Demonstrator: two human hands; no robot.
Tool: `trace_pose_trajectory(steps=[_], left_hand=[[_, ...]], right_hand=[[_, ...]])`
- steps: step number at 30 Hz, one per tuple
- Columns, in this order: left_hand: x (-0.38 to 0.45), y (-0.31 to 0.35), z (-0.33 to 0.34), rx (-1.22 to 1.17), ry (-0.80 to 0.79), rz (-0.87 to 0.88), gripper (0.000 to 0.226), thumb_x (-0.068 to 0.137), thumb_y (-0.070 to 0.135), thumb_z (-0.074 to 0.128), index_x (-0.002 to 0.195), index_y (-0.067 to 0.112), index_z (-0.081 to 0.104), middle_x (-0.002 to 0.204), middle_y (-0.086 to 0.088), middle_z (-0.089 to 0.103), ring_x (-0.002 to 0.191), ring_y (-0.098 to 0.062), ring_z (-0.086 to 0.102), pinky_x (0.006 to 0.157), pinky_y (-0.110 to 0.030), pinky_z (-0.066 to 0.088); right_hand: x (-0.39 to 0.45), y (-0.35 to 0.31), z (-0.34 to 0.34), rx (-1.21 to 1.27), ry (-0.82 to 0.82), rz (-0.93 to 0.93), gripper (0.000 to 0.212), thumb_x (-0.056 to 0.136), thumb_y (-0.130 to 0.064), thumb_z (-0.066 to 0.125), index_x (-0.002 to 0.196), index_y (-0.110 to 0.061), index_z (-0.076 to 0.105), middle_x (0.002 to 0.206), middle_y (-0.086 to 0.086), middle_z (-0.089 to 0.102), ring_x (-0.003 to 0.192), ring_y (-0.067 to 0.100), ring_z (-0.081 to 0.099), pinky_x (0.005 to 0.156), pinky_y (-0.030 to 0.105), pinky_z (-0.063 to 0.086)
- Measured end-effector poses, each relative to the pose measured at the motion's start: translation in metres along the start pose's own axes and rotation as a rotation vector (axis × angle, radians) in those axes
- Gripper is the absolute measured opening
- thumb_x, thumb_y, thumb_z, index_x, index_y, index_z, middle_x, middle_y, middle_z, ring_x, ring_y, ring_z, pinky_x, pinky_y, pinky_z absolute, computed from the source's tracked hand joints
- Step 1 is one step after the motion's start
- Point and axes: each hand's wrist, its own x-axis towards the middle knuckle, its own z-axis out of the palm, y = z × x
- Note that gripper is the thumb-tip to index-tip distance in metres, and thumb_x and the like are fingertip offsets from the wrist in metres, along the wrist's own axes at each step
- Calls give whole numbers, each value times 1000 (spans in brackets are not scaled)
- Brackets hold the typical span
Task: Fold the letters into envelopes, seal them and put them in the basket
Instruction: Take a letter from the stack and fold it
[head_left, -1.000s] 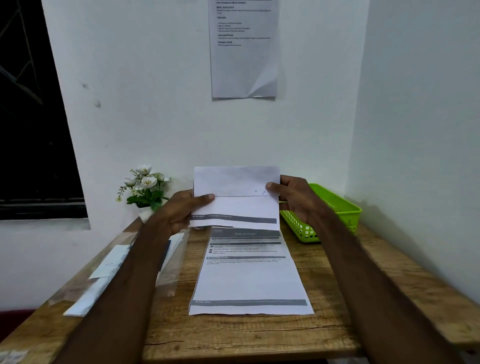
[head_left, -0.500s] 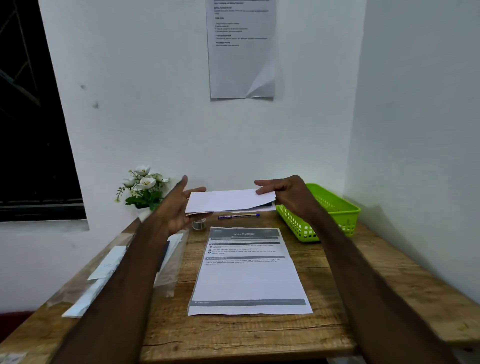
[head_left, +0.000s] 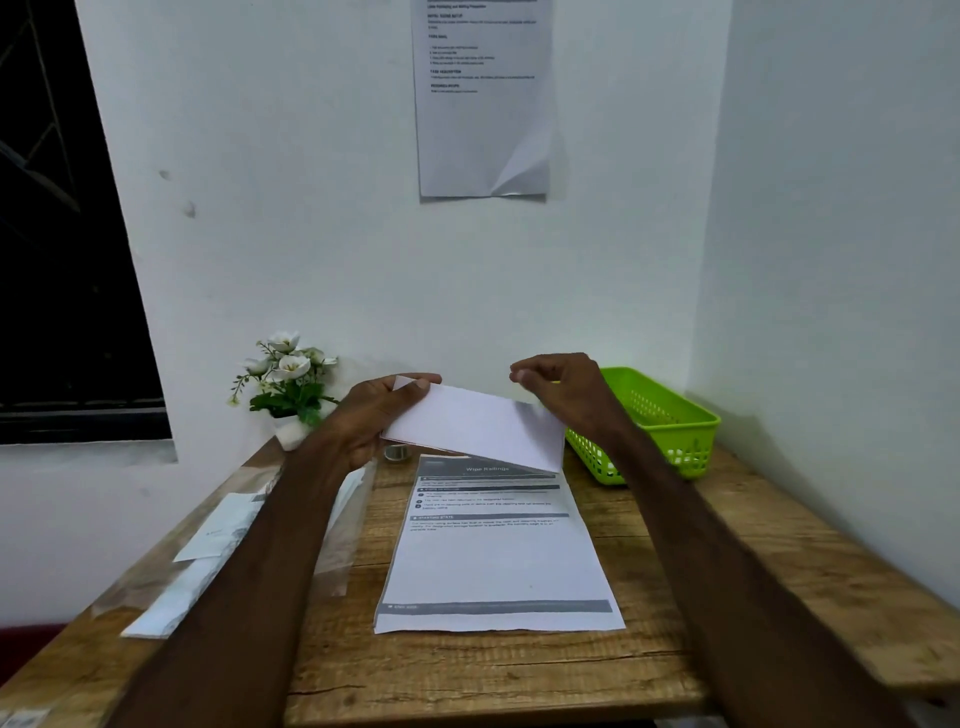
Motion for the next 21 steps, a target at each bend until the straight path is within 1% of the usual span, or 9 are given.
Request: trace_pose_trajectory(steps=[2, 4, 5, 7, 10, 13, 16, 19, 21], left_hand=[[-3, 1, 8, 68, -30, 15, 21, 91, 31, 73, 106, 19, 80, 112, -10, 75, 91, -22, 68, 61, -32, 60], [-7, 2, 18, 119, -60, 30, 27, 90, 36, 74, 109, 18, 79, 102, -9, 75, 80, -21, 66, 49, -28, 52], [-9, 3, 23, 140, -78, 46, 29, 90, 38, 74, 109, 17, 79, 98, -8, 74, 76, -20, 64, 46, -26, 48], [-12, 4, 31, 145, -96, 79, 30, 92, 36, 72, 110, 13, 78, 97, -7, 75, 76, -17, 65, 47, -25, 48], [-13, 4, 39, 123, -84, 101, 28, 94, 29, 70, 110, 7, 77, 97, -7, 77, 77, -13, 69, 52, -22, 52], [-13, 2, 40, 144, -62, 109, 27, 94, 31, 70, 107, 9, 79, 98, -8, 78, 78, -13, 69, 56, -23, 53], [-11, 3, 32, 114, -34, 80, 27, 94, 35, 69, 106, 12, 79, 94, -7, 77, 72, -15, 69, 51, -26, 54], [-7, 5, 21, 61, 0, 54, 27, 94, 36, 69, 106, 14, 78, 101, -10, 76, 77, -17, 72, 61, -34, 61], [-4, 4, 11, -16, 24, 20, 26, 94, 32, 68, 106, 12, 77, 102, -11, 76, 77, -16, 73, 60, -32, 61]], right_hand=[[-5, -9, 9, -113, -57, -9, 34, 90, -50, 63, 84, -20, 78, 79, -10, 76, 77, 3, 68, 75, 36, 55], [-9, -18, 17, -177, -116, -24, 48, 91, -57, 58, 68, -16, 66, 57, -6, 58, 56, 7, 49, 57, 34, 41], [-10, -22, 21, -189, -131, -34, 50, 92, -56, 58, 62, -15, 59, 53, -5, 49, 53, 8, 42, 54, 33, 34], [-13, -27, 27, -193, -144, -55, 52, 93, -53, 59, 57, -16, 53, 50, -5, 43, 52, 9, 38, 54, 32, 30], [-13, -29, 32, -189, -162, -69, 51, 93, -47, 63, 62, -8, 56, 51, -3, 40, 53, 10, 36, 54, 33, 28], [-14, -29, 26, -126, -207, -57, 55, 93, -43, 67, 56, -10, 44, 54, -3, 30, 53, 11, 26, 53, 32, 21], [-14, -30, 11, -63, -299, 3, 49, 93, -39, 70, 58, -8, 55, 56, -4, 39, 53, 10, 33, 49, 27, 24], [-13, -27, -9, 7, -396, 55, 44, 93, -36, 72, 57, -16, 59, 57, -6, 47, 53, 8, 39, 48, 22, 27], [-13, -22, -22, 40, -422, 84, 41, 92, -35, 73, 62, -7, 66, 61, 1, 49, 56, 10, 41, 50, 22, 29]])
